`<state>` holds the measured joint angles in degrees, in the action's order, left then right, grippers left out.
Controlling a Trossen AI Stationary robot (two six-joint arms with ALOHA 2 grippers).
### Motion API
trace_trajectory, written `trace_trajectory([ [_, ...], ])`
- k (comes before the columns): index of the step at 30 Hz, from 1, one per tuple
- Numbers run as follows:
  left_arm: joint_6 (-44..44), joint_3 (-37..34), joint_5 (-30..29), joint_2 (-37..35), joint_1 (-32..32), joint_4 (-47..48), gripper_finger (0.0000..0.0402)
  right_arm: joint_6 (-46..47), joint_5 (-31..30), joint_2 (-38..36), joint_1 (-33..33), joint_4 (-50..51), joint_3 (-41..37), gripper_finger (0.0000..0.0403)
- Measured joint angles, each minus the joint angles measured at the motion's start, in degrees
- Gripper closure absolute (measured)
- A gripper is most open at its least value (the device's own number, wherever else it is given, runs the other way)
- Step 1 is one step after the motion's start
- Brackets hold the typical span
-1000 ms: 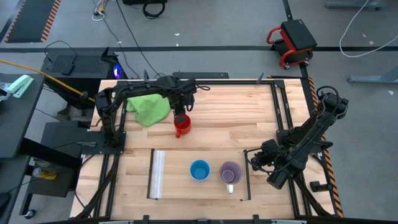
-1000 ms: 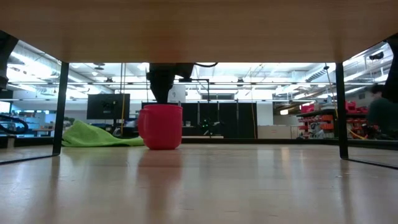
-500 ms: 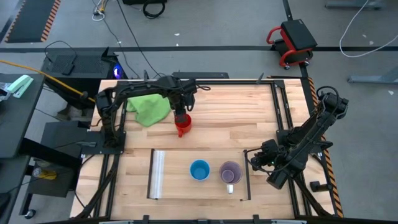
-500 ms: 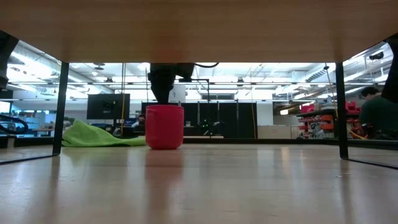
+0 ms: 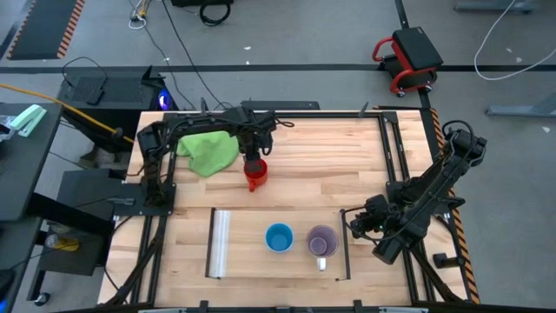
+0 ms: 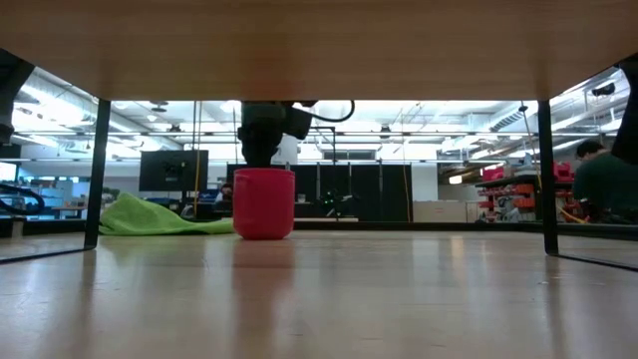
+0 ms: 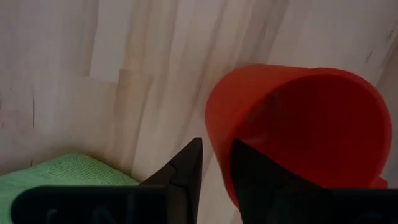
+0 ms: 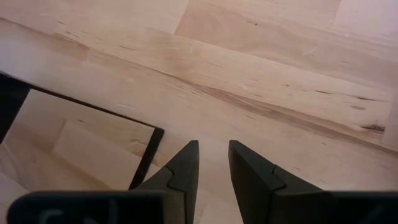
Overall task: Stack small to large cups/mugs on shelf
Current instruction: Put the orange mug on the shelf
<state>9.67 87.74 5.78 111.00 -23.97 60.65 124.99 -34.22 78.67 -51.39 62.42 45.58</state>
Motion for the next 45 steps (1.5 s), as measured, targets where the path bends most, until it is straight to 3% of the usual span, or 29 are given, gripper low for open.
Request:
trace_trajectory([
  [9,-3.08,0.00,-0.09,0.00,0.04,-0.04,0.0388,-0.07,0.00,0.00,0.00,0.03,0.00,0.0308],
  [16,-5.19,0.00,-0.20,0.00,0.09,0.24,0.0377,-0.10,0.00,0.00,0.01,0.01,0.00,0.0308],
  [21,-6.15,1.37,-0.19,-0.26,0.92,5.69,0.0389,0.73,0.02,0.00,0.01,0.01,0.00,0.0308],
  [27,-6.50,10.31,-1.95,-0.41,5.03,15.07,0.0390,0.94,0.02,0.00,0.01,0.02,0.00,0.0308],
  [36,-17.16,31.40,-7.64,-0.42,10.72,29.09,0.0390,-2.73,1.26,0.00,-0.16,0.03,0.00,0.0308],
  [42,-26.21,42.03,-8.07,-1.21,13.98,29.33,0.0390,-3.81,2.77,-0.02,-0.18,0.03,0.00,0.0308],
  [45,-29.26,43.54,-7.45,-1.85,15.90,29.36,0.0390,-4.67,2.82,-0.50,-0.65,0.04,0.00,0.0308],
])
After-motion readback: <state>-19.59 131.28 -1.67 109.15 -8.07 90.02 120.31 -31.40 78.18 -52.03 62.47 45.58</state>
